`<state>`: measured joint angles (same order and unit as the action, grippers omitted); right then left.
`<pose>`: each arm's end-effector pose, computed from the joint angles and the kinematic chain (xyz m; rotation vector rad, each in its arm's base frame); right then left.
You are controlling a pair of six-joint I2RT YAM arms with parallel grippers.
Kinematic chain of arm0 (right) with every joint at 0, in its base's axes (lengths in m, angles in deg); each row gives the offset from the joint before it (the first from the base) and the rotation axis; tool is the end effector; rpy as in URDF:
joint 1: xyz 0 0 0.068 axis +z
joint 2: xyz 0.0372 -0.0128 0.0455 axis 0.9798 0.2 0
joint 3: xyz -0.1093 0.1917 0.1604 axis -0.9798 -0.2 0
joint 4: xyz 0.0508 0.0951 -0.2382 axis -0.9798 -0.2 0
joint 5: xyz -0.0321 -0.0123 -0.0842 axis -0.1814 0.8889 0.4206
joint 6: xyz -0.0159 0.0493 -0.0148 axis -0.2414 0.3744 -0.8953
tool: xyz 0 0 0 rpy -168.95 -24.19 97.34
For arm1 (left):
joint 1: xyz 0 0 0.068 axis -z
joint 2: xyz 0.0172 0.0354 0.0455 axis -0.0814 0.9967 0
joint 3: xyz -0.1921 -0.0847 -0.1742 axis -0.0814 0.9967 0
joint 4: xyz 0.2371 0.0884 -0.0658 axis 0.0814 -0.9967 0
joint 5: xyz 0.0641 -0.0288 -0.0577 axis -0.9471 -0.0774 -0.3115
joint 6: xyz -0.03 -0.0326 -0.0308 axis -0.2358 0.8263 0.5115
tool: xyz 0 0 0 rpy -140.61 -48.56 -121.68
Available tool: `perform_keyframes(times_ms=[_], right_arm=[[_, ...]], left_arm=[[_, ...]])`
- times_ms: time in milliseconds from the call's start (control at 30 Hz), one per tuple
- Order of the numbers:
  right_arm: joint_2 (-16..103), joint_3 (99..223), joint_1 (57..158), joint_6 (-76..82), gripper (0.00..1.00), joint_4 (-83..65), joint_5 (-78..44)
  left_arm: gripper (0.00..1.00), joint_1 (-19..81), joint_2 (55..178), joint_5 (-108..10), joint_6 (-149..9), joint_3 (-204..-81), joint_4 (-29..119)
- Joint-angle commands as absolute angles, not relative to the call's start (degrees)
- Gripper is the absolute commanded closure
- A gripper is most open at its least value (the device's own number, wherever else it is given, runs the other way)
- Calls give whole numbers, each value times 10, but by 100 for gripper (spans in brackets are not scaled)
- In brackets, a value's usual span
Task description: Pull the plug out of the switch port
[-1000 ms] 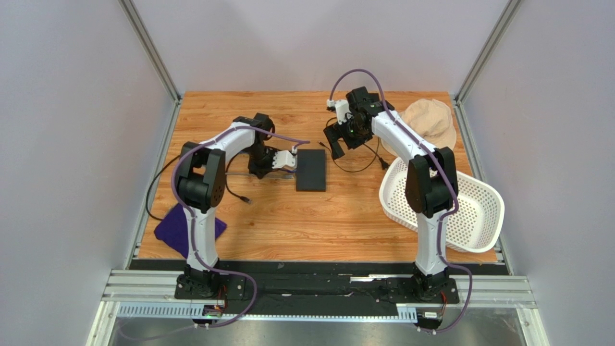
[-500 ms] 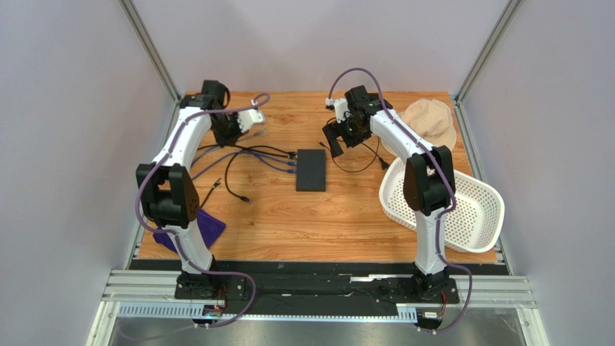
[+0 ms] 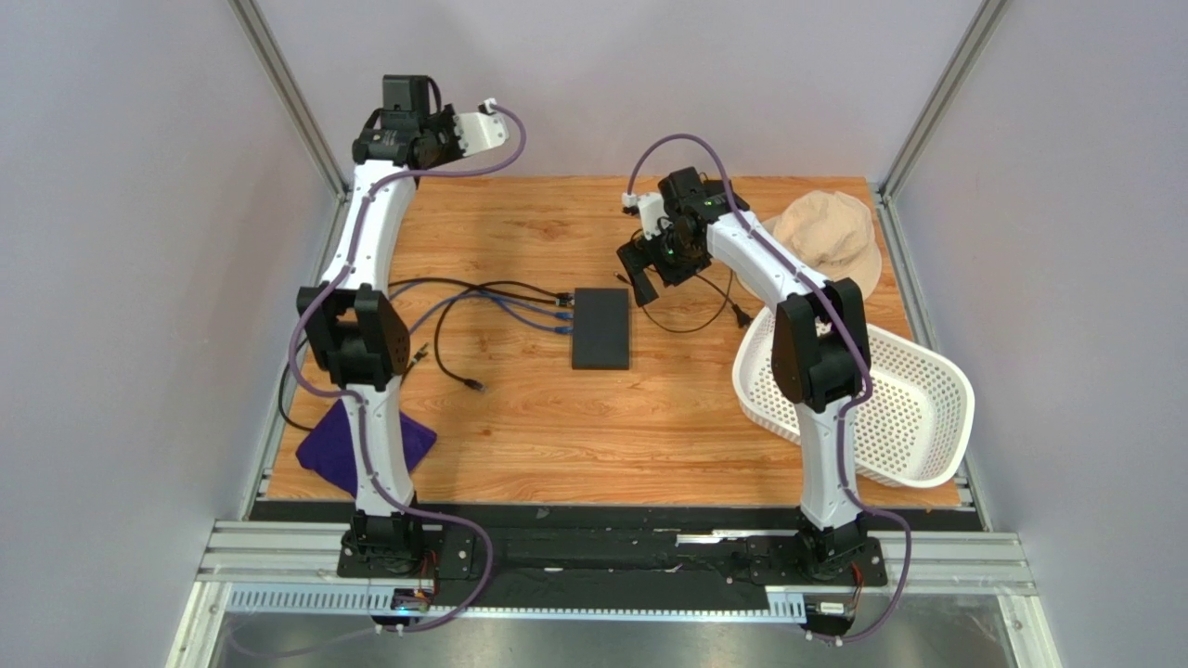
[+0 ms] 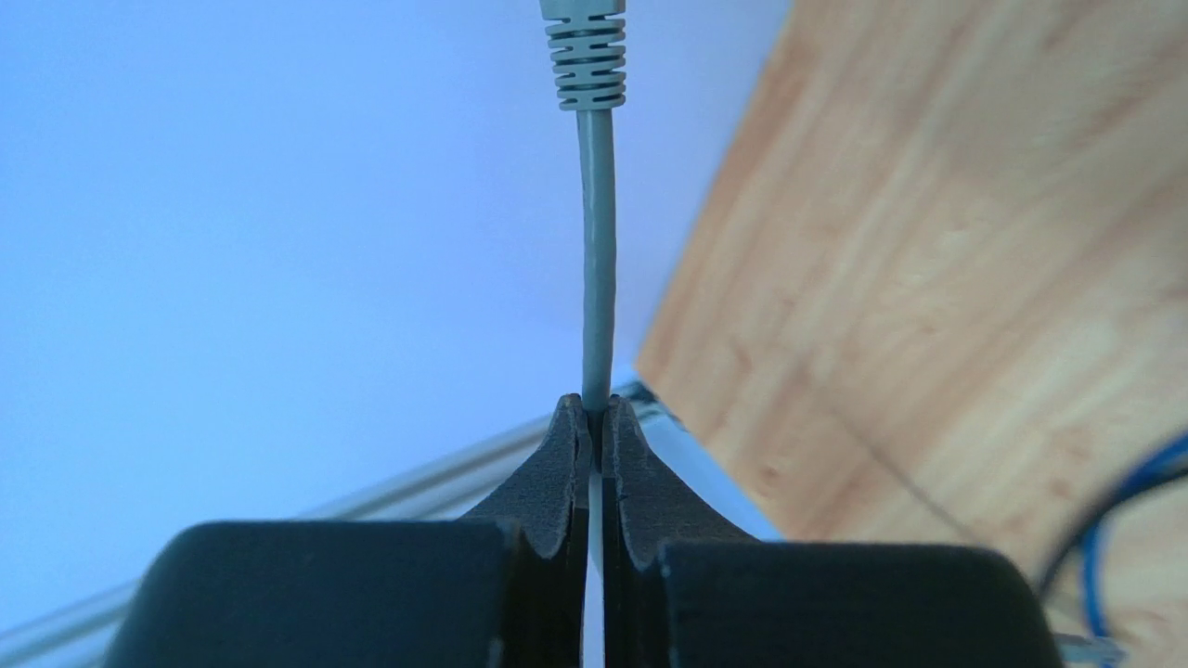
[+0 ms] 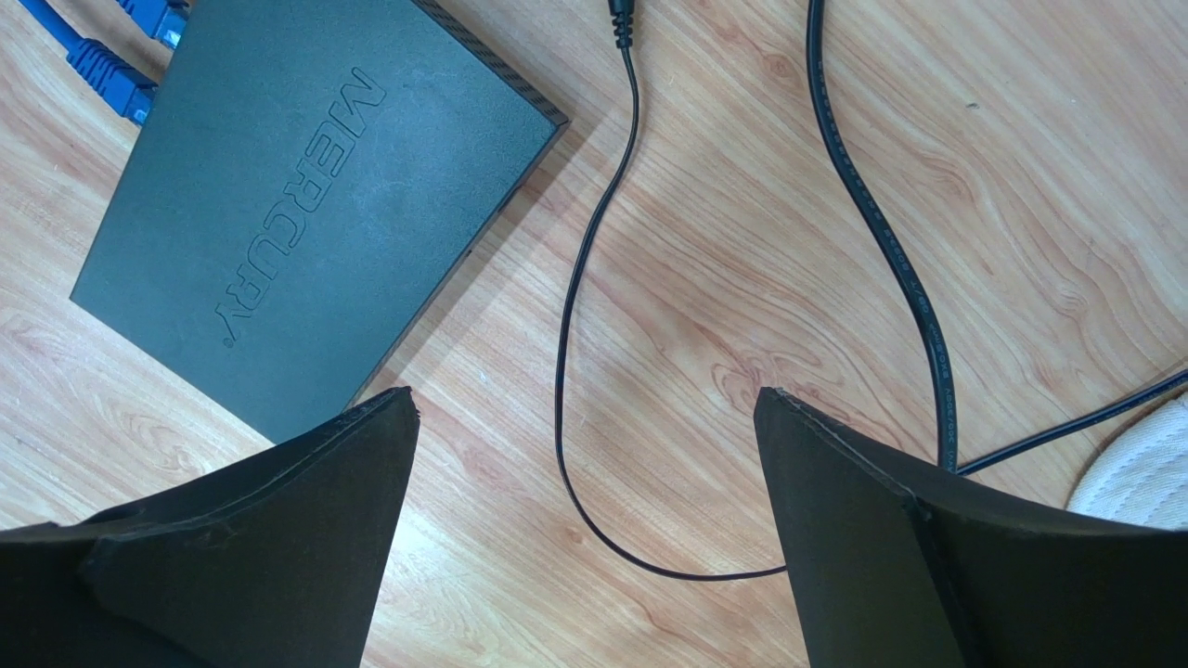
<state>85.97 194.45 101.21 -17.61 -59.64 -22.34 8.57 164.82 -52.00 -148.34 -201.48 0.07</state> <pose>0.4226 0.1859 0.2314 -0.9144 2.5639 0.3553 0.4886 -0.0368 0.3632 1.3259 1.7897 0.5090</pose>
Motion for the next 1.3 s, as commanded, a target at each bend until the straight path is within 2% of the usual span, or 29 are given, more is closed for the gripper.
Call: perform_keyframes(times_ms=[0, 200, 400, 500, 533, 633, 700, 767, 800, 900, 1067, 1267], right_arm=[[842, 1948, 1012, -191, 3, -590, -209], [830, 1934, 1002, -200, 2, -590, -189], [810, 1900, 991, -205, 2, -592, -184], [805, 1896, 991, -207, 2, -594, -184], [804, 1896, 991, -208, 2, -595, -184], [807, 1896, 991, -208, 2, -595, -185], [810, 1899, 991, -204, 2, -597, -189], [812, 1908, 992, -198, 2, -599, -199], [812, 1912, 992, -197, 2, -599, -205], [814, 1933, 995, -186, 2, -601, -236], [843, 1966, 1004, -180, 3, -602, -241], [874, 2001, 1014, -171, 7, -599, -255]], left_arm=[[100, 92, 1716, -556, -1655, -2061, 66], [100, 92, 1808, -569, -1795, -2066, 150], [99, 97, 1907, -573, -1835, -2143, 173], [74, 99, 1910, -595, -1801, -2128, 214], [58, 99, 1906, -595, -1782, -2121, 229], [50, 100, 1876, -597, -1713, -2103, 230], [47, 110, 1828, -600, -1643, -2075, 221], [32, 122, 1763, -591, -1557, -2036, 207], [30, 127, 1741, -587, -1526, -2023, 189], [27, 142, 1666, -536, -1361, -1993, 105], [28, 149, 1628, -361, -1118, -1965, -11], [36, 156, 1695, -263, -1026, -2004, -82]])
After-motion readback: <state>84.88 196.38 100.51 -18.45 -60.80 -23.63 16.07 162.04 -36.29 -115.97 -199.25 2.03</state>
